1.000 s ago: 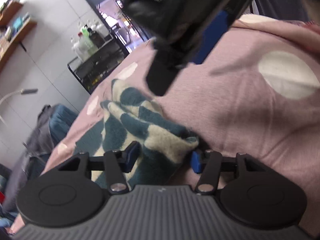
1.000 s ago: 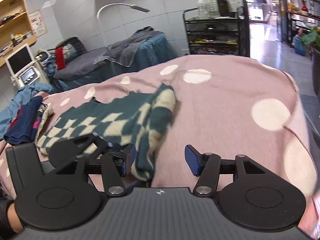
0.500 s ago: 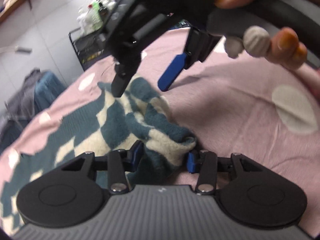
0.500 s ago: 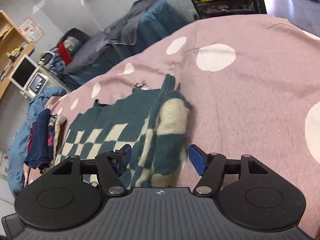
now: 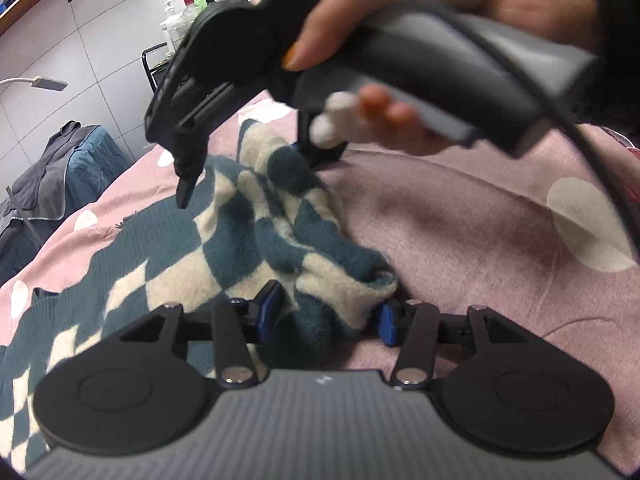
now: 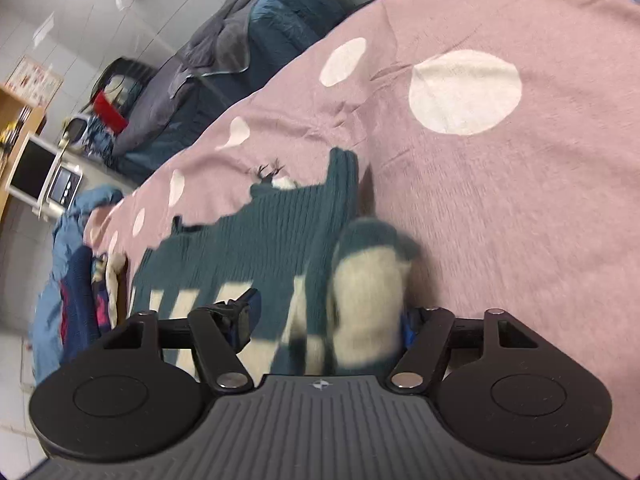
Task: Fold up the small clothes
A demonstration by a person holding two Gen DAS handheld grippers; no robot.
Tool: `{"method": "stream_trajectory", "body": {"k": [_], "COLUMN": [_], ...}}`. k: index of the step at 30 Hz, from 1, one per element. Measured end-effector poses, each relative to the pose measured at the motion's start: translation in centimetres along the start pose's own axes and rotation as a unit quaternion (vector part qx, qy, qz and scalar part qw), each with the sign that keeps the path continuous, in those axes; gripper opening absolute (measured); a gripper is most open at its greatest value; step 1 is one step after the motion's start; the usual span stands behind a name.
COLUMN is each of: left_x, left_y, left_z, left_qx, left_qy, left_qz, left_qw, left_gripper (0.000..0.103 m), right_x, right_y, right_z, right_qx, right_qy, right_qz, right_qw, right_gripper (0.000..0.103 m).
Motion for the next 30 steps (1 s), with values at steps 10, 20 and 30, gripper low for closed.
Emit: {"method": "stream_trajectory", "body": {"k": [10, 20, 30], "left_x": [0.3, 4.1, 6.3], "left_y": [0.3, 0.9, 1.9], "left_z": [0.5, 0.9, 1.3], "left_qx": [-0.005, -0.012, -0.038], "left_qy": [0.018, 0.106, 0.145], "left_qz": [0.039, 0.198, 0.259], "left_qw": [0.9991, 0.9744, 0.9542], "left_gripper": [0.046, 0.033, 0.027], "right_x": [-1.2, -0.4, 1.9], "right_y": [-0.5, -0.1, -0.2], "right_z": [0.4, 0.9, 1.9], "right_qx": [0.009, -0.010, -0.032], "right_qy": [0.008, -0.003, -0.029], "right_qz": [0.018, 0.028, 0.013], "right_qw": [1.000, 1.000, 0.999], "right_gripper": [0.049, 0.035, 0.031]}}
Point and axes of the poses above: each gripper's, at about its wrist camera, not at the fingertips, and z roughly against the way its jaws point, x to its left, y to its underside, the point moved 8 cm from there along -z, roughly the way its jaws point, and after that the axes turned 6 degrees about x, right-handed, at the moved point
